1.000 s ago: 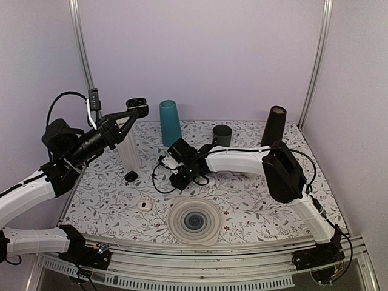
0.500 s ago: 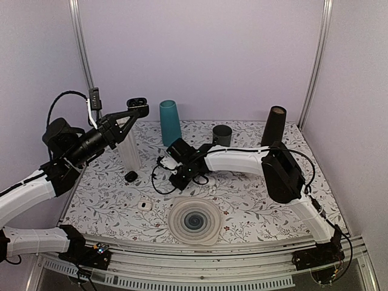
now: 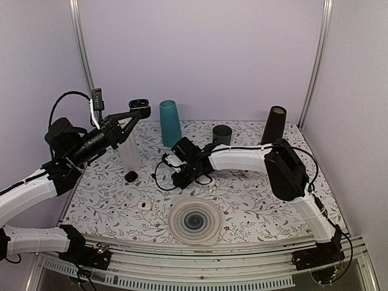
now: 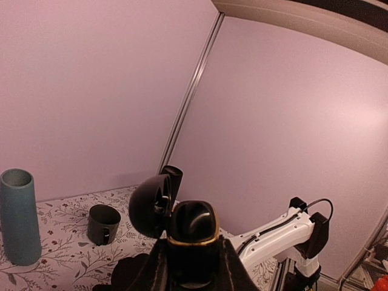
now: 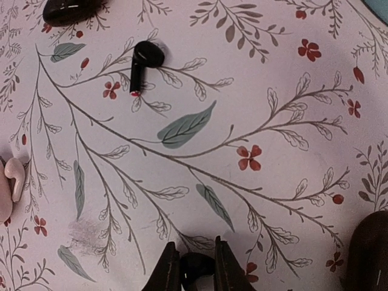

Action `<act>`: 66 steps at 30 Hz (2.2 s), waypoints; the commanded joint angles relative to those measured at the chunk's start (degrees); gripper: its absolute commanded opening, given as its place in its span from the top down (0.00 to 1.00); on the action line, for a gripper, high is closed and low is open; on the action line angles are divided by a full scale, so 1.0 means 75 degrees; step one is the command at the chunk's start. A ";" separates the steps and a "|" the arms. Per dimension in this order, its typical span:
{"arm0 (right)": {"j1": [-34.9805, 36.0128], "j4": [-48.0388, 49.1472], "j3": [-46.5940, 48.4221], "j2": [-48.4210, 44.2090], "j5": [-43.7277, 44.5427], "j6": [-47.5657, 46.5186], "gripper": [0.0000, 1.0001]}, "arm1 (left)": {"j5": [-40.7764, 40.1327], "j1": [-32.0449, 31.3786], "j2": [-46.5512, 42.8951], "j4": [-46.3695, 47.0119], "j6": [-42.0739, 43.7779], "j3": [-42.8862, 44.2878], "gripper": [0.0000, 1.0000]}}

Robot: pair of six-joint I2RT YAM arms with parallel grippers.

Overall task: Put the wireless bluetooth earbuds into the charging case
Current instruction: Pick up the right earbud from the center of the board, then insert the right earbud into the right side groove of the charging case.

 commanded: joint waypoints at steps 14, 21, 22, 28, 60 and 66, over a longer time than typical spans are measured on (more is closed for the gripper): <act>-0.0408 0.2481 -0.3009 -0.2728 -0.0200 0.1499 0.89 | 0.0474 -0.0008 0.0886 0.0660 -0.0031 -0.0252 1.00; -0.0676 0.3143 -0.3957 -0.3996 -0.0116 0.1866 0.88 | 0.0724 -0.0121 0.1480 0.1255 -0.0088 -0.0440 1.00; -0.0702 0.3188 -0.4057 -0.4189 -0.0081 0.1901 0.88 | 0.0754 -0.0147 0.1578 0.1335 -0.0083 -0.0450 1.00; -0.0853 0.3458 -0.4513 -0.4998 -0.0055 0.2114 0.87 | 0.0775 -0.0302 0.2186 0.1565 -0.0071 -0.0417 1.00; -0.0837 0.5785 -0.5910 -0.7527 -0.1470 0.2891 0.83 | 0.1951 -0.1151 0.4112 0.3459 -0.0792 0.0677 1.00; -0.0693 0.6196 -0.6140 -0.7753 -0.1449 0.2863 0.82 | 0.1991 -0.1154 0.4125 0.3606 -0.0946 0.0751 1.00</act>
